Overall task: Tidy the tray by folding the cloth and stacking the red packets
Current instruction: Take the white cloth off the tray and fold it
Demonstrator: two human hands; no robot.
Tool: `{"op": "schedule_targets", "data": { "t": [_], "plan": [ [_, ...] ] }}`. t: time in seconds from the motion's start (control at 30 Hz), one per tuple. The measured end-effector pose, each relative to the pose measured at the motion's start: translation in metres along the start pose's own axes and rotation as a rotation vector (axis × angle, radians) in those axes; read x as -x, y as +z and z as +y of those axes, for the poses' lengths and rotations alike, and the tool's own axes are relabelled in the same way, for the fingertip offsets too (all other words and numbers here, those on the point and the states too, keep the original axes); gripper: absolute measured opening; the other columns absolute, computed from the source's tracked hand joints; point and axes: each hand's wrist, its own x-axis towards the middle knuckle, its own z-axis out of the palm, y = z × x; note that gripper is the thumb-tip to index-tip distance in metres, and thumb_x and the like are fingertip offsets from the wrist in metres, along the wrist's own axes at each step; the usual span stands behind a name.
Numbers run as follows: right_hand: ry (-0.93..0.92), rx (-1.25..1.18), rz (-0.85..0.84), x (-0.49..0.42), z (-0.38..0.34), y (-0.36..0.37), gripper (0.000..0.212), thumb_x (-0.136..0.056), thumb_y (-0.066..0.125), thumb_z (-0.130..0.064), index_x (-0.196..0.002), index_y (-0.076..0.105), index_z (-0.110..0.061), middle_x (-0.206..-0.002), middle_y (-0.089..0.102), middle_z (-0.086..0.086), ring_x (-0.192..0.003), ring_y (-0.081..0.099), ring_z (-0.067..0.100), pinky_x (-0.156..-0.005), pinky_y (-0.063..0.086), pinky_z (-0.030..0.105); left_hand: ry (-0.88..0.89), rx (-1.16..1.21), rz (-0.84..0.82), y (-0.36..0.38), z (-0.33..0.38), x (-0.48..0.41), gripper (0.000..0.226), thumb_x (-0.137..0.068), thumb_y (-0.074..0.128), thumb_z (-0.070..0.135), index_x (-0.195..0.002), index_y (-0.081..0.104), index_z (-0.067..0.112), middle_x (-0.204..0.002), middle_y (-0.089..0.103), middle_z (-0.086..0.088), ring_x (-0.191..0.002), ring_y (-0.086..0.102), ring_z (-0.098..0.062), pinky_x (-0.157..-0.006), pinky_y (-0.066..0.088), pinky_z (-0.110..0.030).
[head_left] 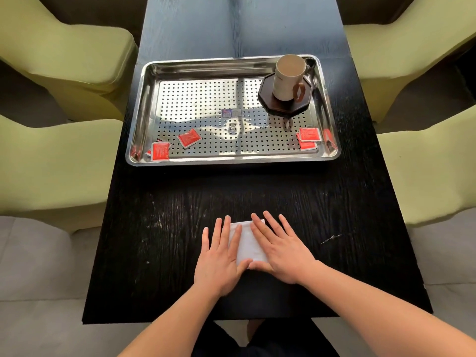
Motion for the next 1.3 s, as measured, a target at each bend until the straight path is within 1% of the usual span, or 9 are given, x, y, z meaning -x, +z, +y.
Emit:
{"op": "schedule_targets", "data": {
  "t": [0.1, 0.2, 0.33, 0.53, 0.67, 0.8, 0.9, 1.07, 1.3],
  "plan": [
    [0.113, -0.130, 0.212, 0.015, -0.006, -0.007, 0.078, -0.098, 0.032, -0.065, -0.156, 0.026, -0.012, -0.166, 0.017, 0.005, -0.152, 0.016, 0.026, -0.122, 0.020, 0.048, -0.176, 0.255, 0.107, -0.010, 0.011, 0.015, 0.083, -0.096, 0.029, 0.065, -0.157, -0.002, 0.017, -0.166, -0.009, -0.007, -0.152, -0.008, -0.028, -0.124, 0.008, -0.046],
    [0.305, -0.341, 0.375, 0.028, -0.016, -0.002, 0.057, -0.094, 0.060, -0.040, -0.140, 0.051, -0.009, -0.133, 0.057, 0.003, -0.121, 0.053, 0.023, -0.097, 0.052, 0.041, -0.413, 0.623, 0.173, -0.020, 0.021, 0.023, 0.069, -0.094, 0.056, 0.041, -0.152, 0.027, 0.017, -0.146, 0.035, -0.005, -0.133, 0.035, -0.023, -0.109, 0.038, -0.038],
    [0.504, -0.522, 0.234, 0.026, -0.028, 0.001, 0.049, -0.097, 0.057, -0.039, -0.140, 0.051, -0.018, -0.116, 0.058, -0.005, -0.107, 0.055, 0.012, -0.087, 0.053, 0.029, -0.692, 0.921, 0.112, -0.035, 0.024, 0.008, 0.063, -0.090, 0.063, 0.022, -0.148, 0.039, 0.014, -0.130, 0.051, -0.007, -0.112, 0.054, -0.019, -0.095, 0.049, -0.036],
    [0.560, -0.560, 0.145, 0.017, -0.029, -0.004, 0.032, -0.094, 0.059, -0.037, -0.124, 0.059, -0.025, -0.094, 0.053, -0.009, -0.085, 0.056, 0.010, -0.073, 0.050, 0.027, -0.858, 1.150, 0.034, -0.039, 0.026, -0.012, 0.039, -0.085, 0.071, 0.025, -0.121, 0.058, 0.017, -0.094, 0.061, 0.007, -0.085, 0.060, -0.011, -0.070, 0.051, -0.030],
    [0.580, -0.575, 0.104, 0.015, -0.029, -0.007, 0.030, -0.094, 0.058, -0.035, -0.123, 0.058, -0.027, -0.090, 0.050, -0.012, -0.080, 0.053, 0.009, -0.067, 0.043, 0.024, -0.809, 1.334, -0.002, -0.040, 0.029, -0.016, 0.011, -0.090, 0.067, 0.020, -0.098, 0.060, 0.023, -0.102, 0.067, -0.001, -0.089, 0.064, -0.015, -0.072, 0.056, -0.034],
    [0.596, -0.709, 0.091, 0.018, -0.026, -0.010, 0.034, -0.093, 0.060, -0.036, -0.126, 0.059, -0.029, -0.090, 0.056, -0.015, -0.081, 0.056, 0.004, -0.068, 0.043, 0.020, -0.765, 1.458, -0.026, -0.049, 0.033, -0.014, 0.016, -0.094, 0.061, 0.019, -0.106, 0.058, 0.027, -0.106, 0.066, 0.002, -0.094, 0.067, -0.016, -0.074, 0.060, -0.036],
    [0.631, -0.969, 0.071, 0.021, -0.021, -0.017, 0.028, -0.092, 0.061, -0.036, -0.118, 0.064, -0.028, -0.094, 0.065, -0.012, -0.085, 0.062, 0.007, -0.071, 0.051, 0.025, -0.731, 1.580, -0.010, -0.057, 0.030, -0.011, 0.022, -0.091, 0.062, 0.014, -0.108, 0.062, 0.028, -0.105, 0.071, 0.001, -0.092, 0.072, -0.018, -0.073, 0.063, -0.040],
    [0.602, -1.642, -0.072, 0.022, -0.021, -0.037, 0.020, -0.097, 0.059, -0.020, -0.113, 0.069, -0.014, -0.096, 0.077, 0.007, -0.082, 0.075, 0.024, -0.066, 0.060, 0.033, -0.713, 1.752, 0.081, -0.072, 0.019, -0.005, 0.023, -0.091, 0.060, 0.006, -0.110, 0.067, 0.016, -0.103, 0.076, -0.008, -0.092, 0.074, -0.026, -0.077, 0.062, -0.047],
    [0.464, -1.595, 0.151, -0.014, -0.022, -0.087, 0.016, -0.094, 0.062, -0.013, -0.102, 0.073, -0.022, -0.092, 0.076, 0.007, -0.081, 0.075, 0.027, -0.072, 0.063, 0.041, -0.648, 1.795, 0.151, -0.100, -0.017, -0.002, 0.022, -0.095, 0.053, 0.022, -0.109, 0.069, 0.017, -0.098, 0.077, -0.006, -0.092, 0.074, -0.025, -0.074, 0.058, -0.041]
  ]
}}
